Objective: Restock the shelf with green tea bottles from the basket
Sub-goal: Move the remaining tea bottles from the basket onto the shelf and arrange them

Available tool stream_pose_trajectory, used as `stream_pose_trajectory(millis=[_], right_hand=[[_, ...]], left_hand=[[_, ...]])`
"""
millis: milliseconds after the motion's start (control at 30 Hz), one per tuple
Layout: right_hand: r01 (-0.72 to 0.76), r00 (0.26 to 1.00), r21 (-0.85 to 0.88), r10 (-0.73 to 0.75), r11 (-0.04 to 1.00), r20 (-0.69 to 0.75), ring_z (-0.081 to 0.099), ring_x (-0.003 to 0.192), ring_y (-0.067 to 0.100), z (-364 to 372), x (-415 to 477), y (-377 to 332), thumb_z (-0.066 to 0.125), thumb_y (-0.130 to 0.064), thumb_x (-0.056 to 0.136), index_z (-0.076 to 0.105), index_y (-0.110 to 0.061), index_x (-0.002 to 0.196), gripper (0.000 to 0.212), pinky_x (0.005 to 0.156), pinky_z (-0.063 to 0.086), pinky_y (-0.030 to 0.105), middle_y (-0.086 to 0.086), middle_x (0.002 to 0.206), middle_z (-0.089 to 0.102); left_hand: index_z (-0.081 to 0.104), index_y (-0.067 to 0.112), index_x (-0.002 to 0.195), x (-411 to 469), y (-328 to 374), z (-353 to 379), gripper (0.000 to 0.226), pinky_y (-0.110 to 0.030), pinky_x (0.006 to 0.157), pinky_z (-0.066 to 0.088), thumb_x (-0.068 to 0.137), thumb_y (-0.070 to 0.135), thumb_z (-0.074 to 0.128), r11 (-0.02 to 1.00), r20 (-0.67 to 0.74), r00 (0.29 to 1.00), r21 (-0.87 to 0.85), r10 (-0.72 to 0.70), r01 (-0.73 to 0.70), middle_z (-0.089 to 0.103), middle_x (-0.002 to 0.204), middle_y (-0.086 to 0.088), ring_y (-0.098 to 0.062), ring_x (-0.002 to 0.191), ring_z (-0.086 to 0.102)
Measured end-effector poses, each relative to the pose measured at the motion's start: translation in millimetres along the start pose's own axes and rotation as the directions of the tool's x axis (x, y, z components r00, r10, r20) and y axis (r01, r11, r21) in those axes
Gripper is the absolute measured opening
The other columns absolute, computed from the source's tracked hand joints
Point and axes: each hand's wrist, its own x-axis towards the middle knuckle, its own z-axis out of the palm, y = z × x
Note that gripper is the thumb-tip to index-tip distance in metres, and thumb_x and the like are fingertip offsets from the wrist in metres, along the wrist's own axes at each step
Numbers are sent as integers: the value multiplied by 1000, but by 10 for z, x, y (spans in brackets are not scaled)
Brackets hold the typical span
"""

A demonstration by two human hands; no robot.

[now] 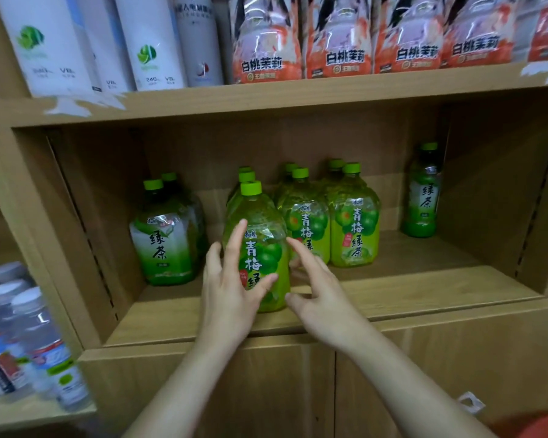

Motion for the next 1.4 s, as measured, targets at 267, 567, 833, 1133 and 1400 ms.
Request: stream_pose_trajectory(millis=[267, 567, 833, 1133, 1400], right_hand=[[-5, 998, -77, 9, 997, 57, 53, 119, 33, 162, -36, 66, 54, -10, 84, 13, -58, 141, 84, 102, 42, 48, 13, 134, 55], [-16, 973, 48, 27, 999, -228, 68, 88, 5, -355, -480, -124, 55, -3, 89, 56, -43, 114, 46, 84, 54, 26, -8, 93, 73], [-95, 944, -68, 68, 993, -323, 70, 72, 9, -1204, -1421, -307, 62, -4, 86, 72, -28, 93, 27, 75, 55, 24, -2, 78, 75], [-448, 810, -235, 280, 863, -516, 70, 77, 9, -2176, -3236, -261, 65, -41, 81, 73, -35, 88, 12, 72, 53, 27, -9, 80, 74], [-764, 545, -96, 558, 638, -626, 72, 74, 17, -2097, -4492, 367, 69, -14, 84, 69, -34, 86, 20, 76, 58, 44, -2, 83, 75]], left_hand=[[-5, 51, 141, 67, -19, -42, 111, -47, 82, 51, 71, 33, 79, 963, 69, 995, 265, -71, 50, 34, 141, -14, -39, 115, 54], [3, 31, 149, 36, 140, -90, 103, -46, 106, 34, 76, 24, 75, 873, 78, 997, 487, -24, -17, 25, 148, -19, -36, 137, 23], [65, 22, 118, -399, 1022, 144, 38, -32, 96, 46, 85, 4, 62, 872, 171, 856, -80, 488, -482, 60, 128, -3, -20, 114, 56], [68, 26, 101, -1572, 1941, 693, 23, -27, 75, 50, 87, 22, 49, 710, 492, 512, -521, 704, -475, 73, 92, 5, -14, 82, 67], [72, 24, 99, -2313, 2386, 1357, 22, -32, 84, 52, 85, 18, 56, 726, 659, 314, -567, 683, -389, 73, 99, 7, -14, 93, 68]])
